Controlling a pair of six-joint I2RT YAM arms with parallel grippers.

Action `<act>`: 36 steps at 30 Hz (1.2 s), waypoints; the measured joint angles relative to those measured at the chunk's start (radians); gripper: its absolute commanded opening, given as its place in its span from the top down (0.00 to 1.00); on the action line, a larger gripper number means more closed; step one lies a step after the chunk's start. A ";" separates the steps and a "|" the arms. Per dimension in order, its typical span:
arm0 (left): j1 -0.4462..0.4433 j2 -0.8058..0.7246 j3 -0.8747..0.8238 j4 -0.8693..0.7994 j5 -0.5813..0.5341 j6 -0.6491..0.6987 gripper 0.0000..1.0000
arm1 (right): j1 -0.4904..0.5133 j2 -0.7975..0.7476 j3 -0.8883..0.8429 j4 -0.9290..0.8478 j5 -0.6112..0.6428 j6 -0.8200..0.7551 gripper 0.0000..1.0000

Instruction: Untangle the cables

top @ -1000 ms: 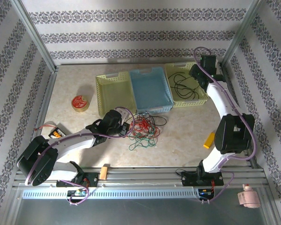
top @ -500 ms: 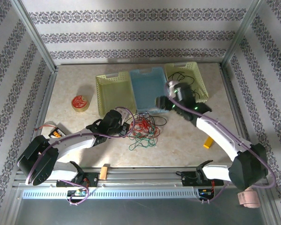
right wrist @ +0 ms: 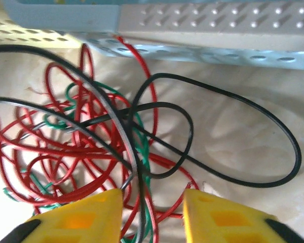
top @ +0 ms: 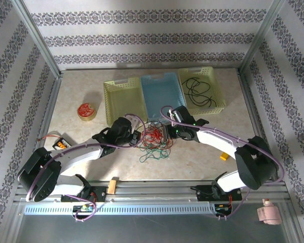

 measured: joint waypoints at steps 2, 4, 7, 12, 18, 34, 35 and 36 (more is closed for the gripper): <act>0.000 -0.006 0.004 0.000 0.000 0.000 1.00 | -0.010 0.025 0.002 0.011 0.005 0.002 0.77; 0.000 -0.019 0.004 -0.001 0.000 0.000 1.00 | -0.021 0.049 0.008 0.023 0.012 0.006 0.85; 0.000 -0.043 0.004 -0.002 0.001 -0.001 1.00 | -0.026 0.060 0.018 0.037 0.019 0.010 0.99; 0.000 -0.080 0.008 -0.013 0.000 -0.005 1.00 | -0.026 0.025 0.026 0.051 0.039 0.001 1.00; 0.000 -0.095 0.019 -0.035 -0.008 -0.008 1.00 | -0.025 -0.147 0.037 0.057 0.071 -0.021 1.00; 0.000 -0.102 0.149 -0.116 -0.121 -0.002 0.72 | 0.029 -0.336 0.165 0.050 0.324 -0.099 1.00; 0.000 -0.103 0.161 -0.127 -0.140 -0.002 0.47 | 0.023 -0.348 0.165 0.050 0.358 -0.098 1.00; 0.000 -0.103 0.166 -0.142 -0.159 0.002 0.34 | 0.008 -0.362 0.166 0.051 0.385 -0.094 1.00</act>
